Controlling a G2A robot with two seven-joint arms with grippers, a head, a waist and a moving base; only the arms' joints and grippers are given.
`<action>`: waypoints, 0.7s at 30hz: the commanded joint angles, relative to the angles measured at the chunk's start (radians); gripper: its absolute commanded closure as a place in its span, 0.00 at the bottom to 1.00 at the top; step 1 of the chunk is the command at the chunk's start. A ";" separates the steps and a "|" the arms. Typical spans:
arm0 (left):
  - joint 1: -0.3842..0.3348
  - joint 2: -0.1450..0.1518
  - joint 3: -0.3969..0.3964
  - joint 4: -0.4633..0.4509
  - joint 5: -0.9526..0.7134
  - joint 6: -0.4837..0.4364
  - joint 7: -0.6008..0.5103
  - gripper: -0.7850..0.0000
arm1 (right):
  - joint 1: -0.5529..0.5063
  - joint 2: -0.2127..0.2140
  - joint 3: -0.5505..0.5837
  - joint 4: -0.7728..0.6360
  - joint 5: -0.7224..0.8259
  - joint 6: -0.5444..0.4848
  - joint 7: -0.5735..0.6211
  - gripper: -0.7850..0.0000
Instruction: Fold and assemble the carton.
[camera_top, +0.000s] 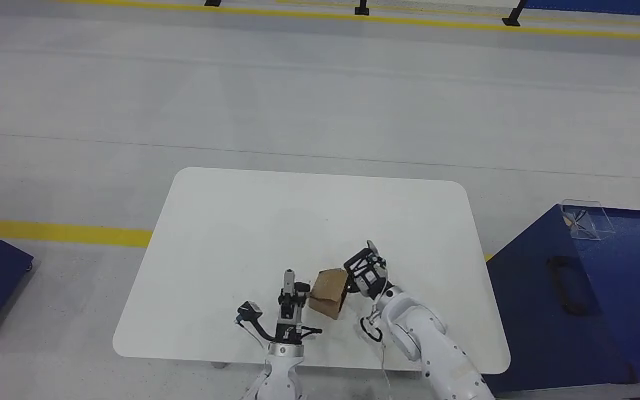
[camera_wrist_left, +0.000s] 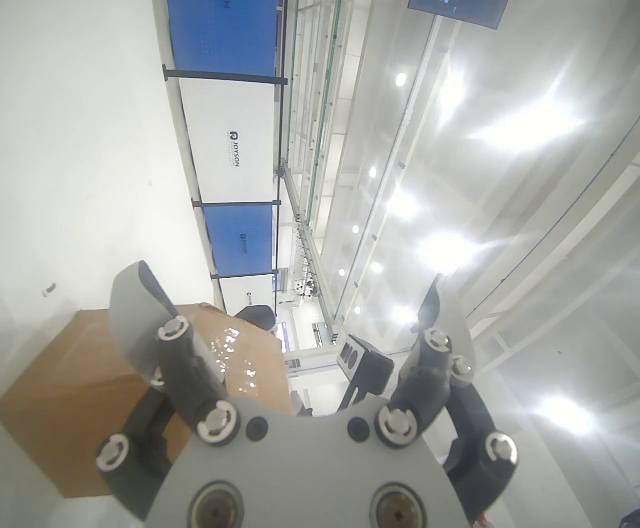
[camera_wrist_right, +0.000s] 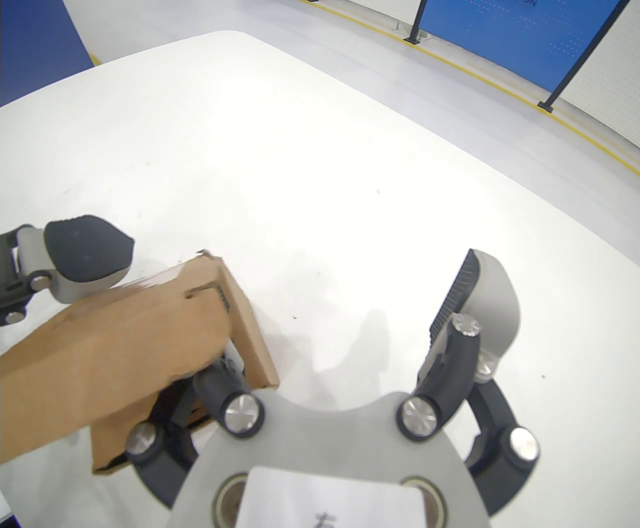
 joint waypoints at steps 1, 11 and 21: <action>0.002 -0.002 0.004 -0.004 -0.003 0.006 0.003 0.00 | -0.002 0.006 0.031 -0.006 0.004 -0.007 0.009 0.00; 0.049 -0.009 0.046 -0.071 0.043 0.059 -0.011 0.00 | -0.063 0.046 0.185 -0.090 -0.028 -0.090 0.098 0.00; 0.144 0.004 0.044 -0.245 0.193 0.131 -0.015 0.00 | -0.093 0.054 0.256 -0.119 0.071 -0.104 0.125 0.00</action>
